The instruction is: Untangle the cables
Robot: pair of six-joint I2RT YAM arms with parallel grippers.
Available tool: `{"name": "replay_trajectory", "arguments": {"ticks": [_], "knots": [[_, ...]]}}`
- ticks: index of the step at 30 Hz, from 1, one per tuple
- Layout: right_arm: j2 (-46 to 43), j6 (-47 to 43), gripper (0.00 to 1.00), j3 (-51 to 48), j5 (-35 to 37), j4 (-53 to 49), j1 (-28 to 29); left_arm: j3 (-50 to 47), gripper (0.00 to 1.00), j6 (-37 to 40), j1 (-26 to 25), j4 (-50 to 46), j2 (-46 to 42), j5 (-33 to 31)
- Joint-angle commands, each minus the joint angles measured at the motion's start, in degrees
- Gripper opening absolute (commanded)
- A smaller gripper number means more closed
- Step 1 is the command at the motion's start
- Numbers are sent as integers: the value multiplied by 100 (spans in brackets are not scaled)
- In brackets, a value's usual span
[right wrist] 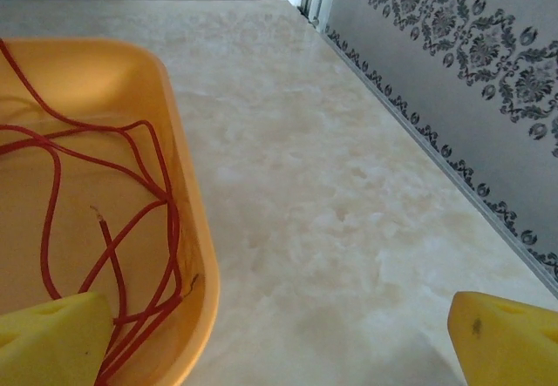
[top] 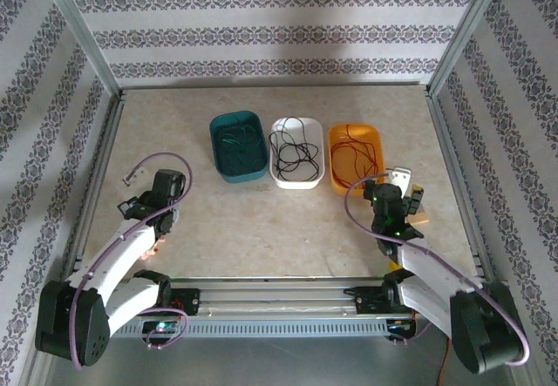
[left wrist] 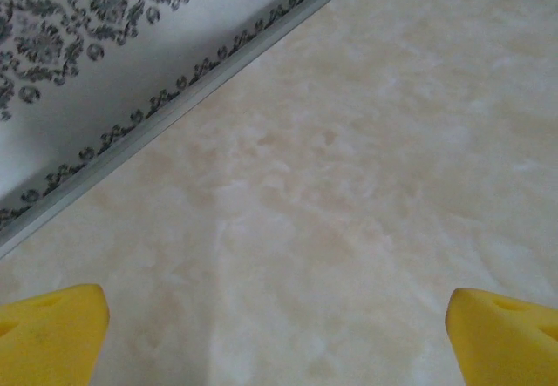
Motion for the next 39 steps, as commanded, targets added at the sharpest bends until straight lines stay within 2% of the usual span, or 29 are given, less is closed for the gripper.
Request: {"name": "replay_trajectory", "arguments": {"ticks": [1,4,8,9,11,12,13,14,15,17,18,19,20,21,23,25,28,29,31,33,37,39], "knots": [[686,-344,98,90,382,1451,-25,-60,99,1211,60,1346,-96,-507],[1225,-495,98,258,101,1939,-241,-249,99,1921,73,1900,172,-786],[1681,-319,98,306,-446,2641,-761,-561,99,1703,130,2333,678,-334],[1847,-256,98,287,-764,2834,-968,-663,99,1738,127,2635,844,-205],[2508,-36,98,106,-1518,3977,-1456,-516,99,1759,120,2577,1056,-64],[2405,43,98,166,-1816,3766,-1577,-514,99,1865,122,2825,1176,-114],[2176,49,98,298,-2118,3137,-1628,-514,99,1944,127,3033,1274,-84],[2225,-13,98,315,-2303,3121,-1647,-559,99,2147,124,3410,1378,-73],[2400,-138,98,282,-2571,3451,-1647,-524,99,2313,126,3616,1514,-60],[2865,-498,98,361,-3615,3637,-1660,-395,99,2491,138,3806,1793,-26],[3284,-586,98,399,-4225,4383,-1677,-286,99,2524,136,3786,1938,5],[3141,-728,98,392,-4665,4237,-1720,-208,99,2598,136,3869,2080,68],[2951,-757,98,483,-4637,3673,-1731,-171,99,2723,146,4020,2192,163],[2983,-706,98,517,-4544,3625,-1742,-152,99,2826,151,4218,2289,279],[3108,-636,98,420,-4525,4029,-1753,-140,99,3064,147,4638,2482,457],[3076,-653,98,418,-4523,3979,-1762,-169,99,3284,150,5153,2655,617],[3086,-664,98,420,-4593,4001,-1762,-545,99,3473,186,6484,2987,996],[3087,-668,98,418,-4595,4009,-1762,-721,99,3809,261,7511,3291,1247],[3086,-669,98,410,-4588,4007,-1762,-599,99,3623,176,6566,3014,1395],[3086,-662,98,412,-4586,4010,-1761,-989,99,3934,194,7802,3213,1716],[3086,-664,98,405,-4586,4017,-1762,-1091,99,3884,279,7804,3154,2190],[3094,-651,98,423,-4586,4012,-1763,-1019,99,3754,417,7502,3094,2497]]}}
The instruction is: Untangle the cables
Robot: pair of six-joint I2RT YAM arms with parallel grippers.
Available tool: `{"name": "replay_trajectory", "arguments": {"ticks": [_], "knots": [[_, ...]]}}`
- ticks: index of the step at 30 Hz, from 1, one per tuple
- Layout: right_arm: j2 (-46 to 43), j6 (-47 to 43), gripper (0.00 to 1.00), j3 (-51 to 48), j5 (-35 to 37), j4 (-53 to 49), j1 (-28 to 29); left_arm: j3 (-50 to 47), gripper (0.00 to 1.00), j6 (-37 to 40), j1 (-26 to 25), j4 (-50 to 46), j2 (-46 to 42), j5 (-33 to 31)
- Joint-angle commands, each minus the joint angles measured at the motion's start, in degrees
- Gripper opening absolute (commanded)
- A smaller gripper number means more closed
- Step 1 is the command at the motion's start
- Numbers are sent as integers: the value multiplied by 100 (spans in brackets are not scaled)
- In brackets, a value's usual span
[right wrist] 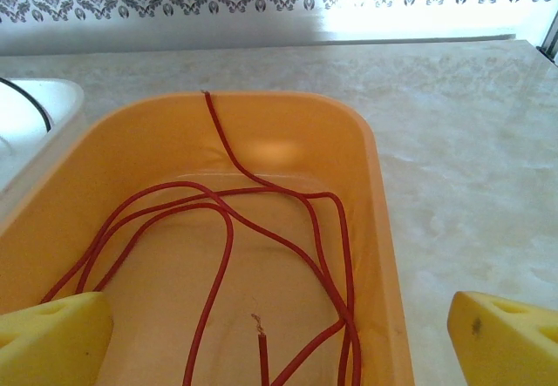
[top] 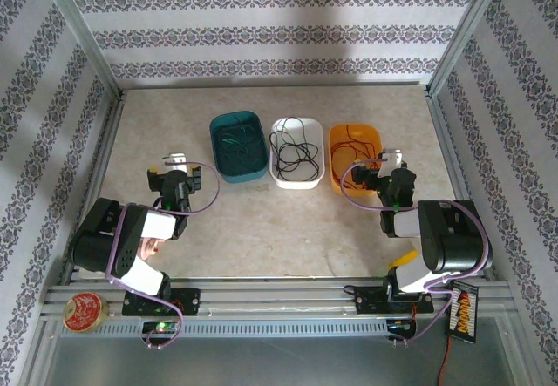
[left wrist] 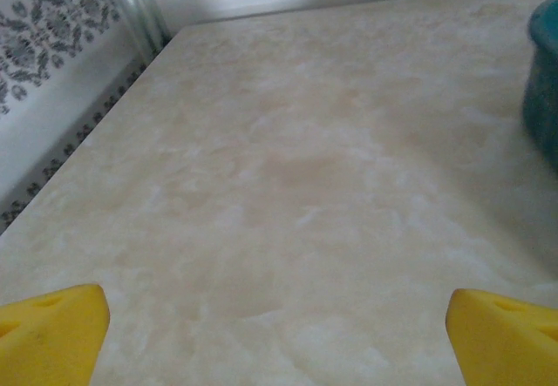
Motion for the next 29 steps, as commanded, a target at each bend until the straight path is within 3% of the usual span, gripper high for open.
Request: {"name": "replay_trajectory", "arguments": {"ticks": [1,2,3,5,7,9,11,13,15,29], "knots": [[46,-60,98,94,-230,204,-37,56,99,-48,320,362,-47,852],[45,-97,98,159,-354,88,-37,45,99,-126,422,379,116,1141],[44,-131,98,224,-492,-41,-37,40,99,17,442,1076,488,1050],[35,-199,98,283,-642,-206,-42,248,99,-175,481,-84,129,1175],[45,-194,98,283,-649,-179,-29,84,99,-18,495,935,481,1136],[43,-191,98,283,-646,-196,-28,191,99,-167,503,163,195,1186],[45,-198,98,283,-646,-198,-28,117,99,-66,504,751,416,1156],[44,-195,98,283,-646,-198,-41,180,99,-149,504,345,277,1172],[44,-190,98,287,-650,-207,-37,126,99,-83,508,670,386,1168],[71,-86,98,282,-815,-216,-164,169,99,-132,526,503,340,1190]]}}
